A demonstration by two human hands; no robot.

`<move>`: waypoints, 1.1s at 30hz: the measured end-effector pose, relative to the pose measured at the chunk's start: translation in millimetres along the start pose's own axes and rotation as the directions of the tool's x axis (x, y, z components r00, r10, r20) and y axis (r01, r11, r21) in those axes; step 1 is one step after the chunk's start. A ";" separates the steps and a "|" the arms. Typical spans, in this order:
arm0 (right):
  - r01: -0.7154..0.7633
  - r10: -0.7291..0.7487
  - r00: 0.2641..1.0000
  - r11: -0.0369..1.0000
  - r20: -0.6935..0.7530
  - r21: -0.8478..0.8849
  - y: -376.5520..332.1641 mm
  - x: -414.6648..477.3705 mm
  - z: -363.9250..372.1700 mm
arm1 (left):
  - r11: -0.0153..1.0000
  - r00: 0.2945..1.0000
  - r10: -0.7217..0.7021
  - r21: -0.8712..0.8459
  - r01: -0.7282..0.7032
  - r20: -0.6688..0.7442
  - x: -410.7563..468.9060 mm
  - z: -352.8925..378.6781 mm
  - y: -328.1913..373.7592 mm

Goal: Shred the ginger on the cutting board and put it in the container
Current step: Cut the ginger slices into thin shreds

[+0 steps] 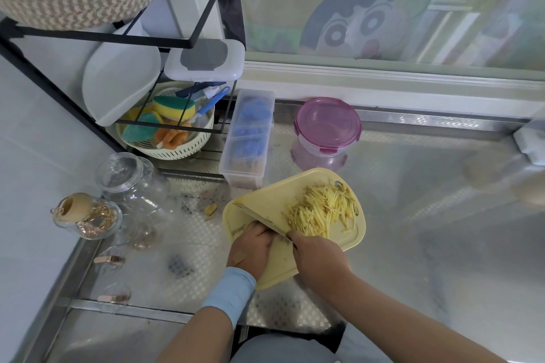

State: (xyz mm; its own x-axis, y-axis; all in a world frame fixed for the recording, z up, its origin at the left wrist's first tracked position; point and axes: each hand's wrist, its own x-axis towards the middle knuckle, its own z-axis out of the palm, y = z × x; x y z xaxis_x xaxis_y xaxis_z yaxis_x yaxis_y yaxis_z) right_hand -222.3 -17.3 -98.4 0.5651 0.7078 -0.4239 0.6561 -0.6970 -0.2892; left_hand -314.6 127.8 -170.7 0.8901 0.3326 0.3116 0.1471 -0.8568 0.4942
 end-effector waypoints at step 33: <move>-0.020 0.020 1.000 1.000 -0.003 -0.009 7.4 -5.3 5.9 | 0.994 0.994 -0.105 -0.022 0.105 -0.008 -3.0 4.0 1.9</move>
State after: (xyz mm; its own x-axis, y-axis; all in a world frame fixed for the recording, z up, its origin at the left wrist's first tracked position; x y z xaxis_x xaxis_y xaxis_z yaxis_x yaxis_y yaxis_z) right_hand -223.4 -26.8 -103.4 0.5799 0.6938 -0.4269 0.6490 -0.7103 -0.2726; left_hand -315.3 123.6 -174.0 0.8662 0.4241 0.2642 0.2306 -0.8084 0.5416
